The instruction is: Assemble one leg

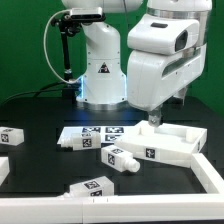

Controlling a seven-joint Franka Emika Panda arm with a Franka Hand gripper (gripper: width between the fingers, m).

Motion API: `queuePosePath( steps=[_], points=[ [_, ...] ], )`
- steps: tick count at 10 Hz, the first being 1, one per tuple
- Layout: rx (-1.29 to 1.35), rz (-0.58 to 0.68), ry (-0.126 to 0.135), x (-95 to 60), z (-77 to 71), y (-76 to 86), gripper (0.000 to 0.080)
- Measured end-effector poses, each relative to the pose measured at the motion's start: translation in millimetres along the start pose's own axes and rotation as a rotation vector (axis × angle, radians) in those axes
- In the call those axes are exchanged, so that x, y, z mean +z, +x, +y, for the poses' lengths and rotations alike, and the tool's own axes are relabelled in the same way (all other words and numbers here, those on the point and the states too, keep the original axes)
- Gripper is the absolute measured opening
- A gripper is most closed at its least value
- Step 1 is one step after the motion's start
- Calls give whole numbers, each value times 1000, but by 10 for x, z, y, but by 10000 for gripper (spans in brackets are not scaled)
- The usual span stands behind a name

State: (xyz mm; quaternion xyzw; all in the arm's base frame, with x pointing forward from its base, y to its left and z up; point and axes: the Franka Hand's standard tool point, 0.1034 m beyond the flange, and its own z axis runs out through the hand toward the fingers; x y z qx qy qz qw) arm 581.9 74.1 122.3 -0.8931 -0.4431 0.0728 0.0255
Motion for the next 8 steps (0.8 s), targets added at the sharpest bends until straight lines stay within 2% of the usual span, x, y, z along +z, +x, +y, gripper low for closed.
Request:
queuePosePath(
  steps=[8],
  points=[
    [0,-2,3,10,8,5,650]
  ],
)
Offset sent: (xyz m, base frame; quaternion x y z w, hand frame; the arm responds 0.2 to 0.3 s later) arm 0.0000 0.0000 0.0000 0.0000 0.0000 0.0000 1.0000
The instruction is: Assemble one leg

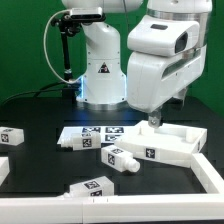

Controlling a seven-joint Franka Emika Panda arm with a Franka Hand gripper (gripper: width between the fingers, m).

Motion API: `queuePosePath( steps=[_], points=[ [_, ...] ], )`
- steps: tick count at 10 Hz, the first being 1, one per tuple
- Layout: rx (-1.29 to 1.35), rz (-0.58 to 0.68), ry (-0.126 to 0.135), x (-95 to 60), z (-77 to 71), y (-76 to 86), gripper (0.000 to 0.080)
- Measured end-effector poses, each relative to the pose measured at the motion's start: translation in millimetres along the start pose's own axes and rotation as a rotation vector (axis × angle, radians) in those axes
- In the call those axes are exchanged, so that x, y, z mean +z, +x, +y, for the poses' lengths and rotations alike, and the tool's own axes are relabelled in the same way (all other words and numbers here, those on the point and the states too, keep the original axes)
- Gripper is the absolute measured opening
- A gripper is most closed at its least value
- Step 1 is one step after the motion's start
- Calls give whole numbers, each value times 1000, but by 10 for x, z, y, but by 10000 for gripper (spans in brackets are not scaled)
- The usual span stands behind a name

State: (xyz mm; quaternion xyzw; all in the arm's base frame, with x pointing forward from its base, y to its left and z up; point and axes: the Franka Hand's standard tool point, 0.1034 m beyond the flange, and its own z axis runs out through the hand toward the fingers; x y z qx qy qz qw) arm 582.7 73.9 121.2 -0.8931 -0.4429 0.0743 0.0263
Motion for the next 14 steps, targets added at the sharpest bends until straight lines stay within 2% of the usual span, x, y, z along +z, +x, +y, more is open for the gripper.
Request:
queuePosePath(
  steps=[1,2,3,5,6,7,8,9,13,14],
  points=[
    [3,-9,7,-42,-1,-2,650],
    [12,-72,59,-322,5,2,650],
    [-4,-18,11,-594,244,179,650],
    [-44,-16,14,-437,372,-134,650],
    [-51,4,-2,-354,520,-256,650],
    [-54,17,-11,-245,621,-351,650],
    [-83,25,-3,-154,704,-430,650],
    [-95,36,9,-74,770,-478,650],
    [-87,33,8,-66,752,-463,650],
    [-70,56,-21,65,716,-476,650]
  ],
)
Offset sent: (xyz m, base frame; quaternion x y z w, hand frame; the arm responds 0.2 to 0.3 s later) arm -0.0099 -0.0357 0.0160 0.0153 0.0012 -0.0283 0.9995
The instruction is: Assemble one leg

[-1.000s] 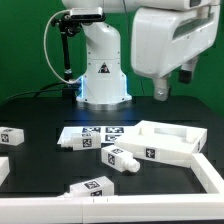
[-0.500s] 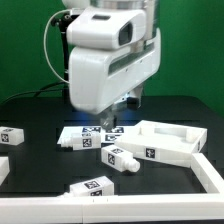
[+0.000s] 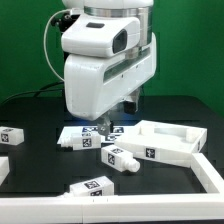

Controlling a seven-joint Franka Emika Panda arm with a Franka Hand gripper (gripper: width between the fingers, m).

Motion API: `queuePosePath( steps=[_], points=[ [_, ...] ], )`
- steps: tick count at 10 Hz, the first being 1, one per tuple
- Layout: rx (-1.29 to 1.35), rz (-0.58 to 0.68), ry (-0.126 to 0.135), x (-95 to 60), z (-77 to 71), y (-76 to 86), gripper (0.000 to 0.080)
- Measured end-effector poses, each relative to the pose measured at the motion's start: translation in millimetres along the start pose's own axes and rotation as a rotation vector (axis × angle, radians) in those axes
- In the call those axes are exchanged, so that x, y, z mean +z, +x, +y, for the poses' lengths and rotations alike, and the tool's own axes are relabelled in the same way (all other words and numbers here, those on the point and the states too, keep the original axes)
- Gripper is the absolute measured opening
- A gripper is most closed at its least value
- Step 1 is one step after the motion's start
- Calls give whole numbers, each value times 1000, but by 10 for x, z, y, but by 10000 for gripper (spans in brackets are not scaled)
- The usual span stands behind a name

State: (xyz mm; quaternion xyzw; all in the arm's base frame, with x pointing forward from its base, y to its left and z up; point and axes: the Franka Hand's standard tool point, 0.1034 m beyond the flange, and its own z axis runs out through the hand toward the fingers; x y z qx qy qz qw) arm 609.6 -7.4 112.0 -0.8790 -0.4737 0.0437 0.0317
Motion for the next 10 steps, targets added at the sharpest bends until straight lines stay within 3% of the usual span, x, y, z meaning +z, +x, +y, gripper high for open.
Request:
queuePosePath(
  steps=[2,4,5,6,7,8,10],
  points=[
    [26,21,-22,417,-338,-107,650],
    [43,70,-60,771,-474,-155,650],
    [43,53,-38,734,-481,-168,650],
    [43,58,-46,699,-449,-149,650],
    [62,54,-38,723,-467,-159,650],
    [118,40,-18,748,-514,-177,650],
    [148,42,-17,877,-701,-174,650]
  ],
)
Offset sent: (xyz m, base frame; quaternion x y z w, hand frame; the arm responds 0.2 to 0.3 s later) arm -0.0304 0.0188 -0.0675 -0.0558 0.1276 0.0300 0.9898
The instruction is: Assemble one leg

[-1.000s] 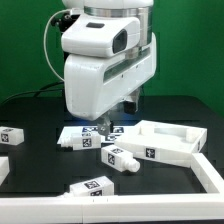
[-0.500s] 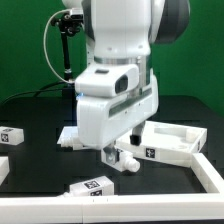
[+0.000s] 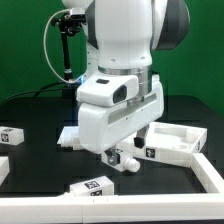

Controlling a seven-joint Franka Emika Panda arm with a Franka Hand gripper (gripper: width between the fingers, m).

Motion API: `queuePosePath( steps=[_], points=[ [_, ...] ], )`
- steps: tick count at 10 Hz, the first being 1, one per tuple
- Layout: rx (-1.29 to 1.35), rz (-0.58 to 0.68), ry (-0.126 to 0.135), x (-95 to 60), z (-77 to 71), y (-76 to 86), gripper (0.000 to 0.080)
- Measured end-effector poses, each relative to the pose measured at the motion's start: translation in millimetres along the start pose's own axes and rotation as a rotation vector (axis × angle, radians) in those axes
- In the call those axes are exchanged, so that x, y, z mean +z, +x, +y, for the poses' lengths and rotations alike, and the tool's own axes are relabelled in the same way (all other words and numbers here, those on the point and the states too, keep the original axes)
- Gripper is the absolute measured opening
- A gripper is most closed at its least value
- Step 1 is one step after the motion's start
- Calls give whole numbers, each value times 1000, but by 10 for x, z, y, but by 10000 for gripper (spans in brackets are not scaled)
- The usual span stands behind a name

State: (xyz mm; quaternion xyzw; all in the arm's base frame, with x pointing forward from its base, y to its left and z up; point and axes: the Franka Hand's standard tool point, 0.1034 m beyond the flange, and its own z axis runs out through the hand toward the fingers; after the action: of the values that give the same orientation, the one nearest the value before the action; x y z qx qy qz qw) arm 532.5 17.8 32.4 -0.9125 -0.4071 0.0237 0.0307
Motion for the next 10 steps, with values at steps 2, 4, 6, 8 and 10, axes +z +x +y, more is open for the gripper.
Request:
queuePosePath(
  steps=[2,4,6,8,10],
  points=[
    [-4,5,-1,139,-17,-51,650],
    [-1,6,2,242,-32,-78,650],
    [-11,21,-13,260,-3,-99,650],
    [-12,21,-13,261,-4,-98,514],
    [-12,21,-13,261,-4,-98,282]
  ],
)
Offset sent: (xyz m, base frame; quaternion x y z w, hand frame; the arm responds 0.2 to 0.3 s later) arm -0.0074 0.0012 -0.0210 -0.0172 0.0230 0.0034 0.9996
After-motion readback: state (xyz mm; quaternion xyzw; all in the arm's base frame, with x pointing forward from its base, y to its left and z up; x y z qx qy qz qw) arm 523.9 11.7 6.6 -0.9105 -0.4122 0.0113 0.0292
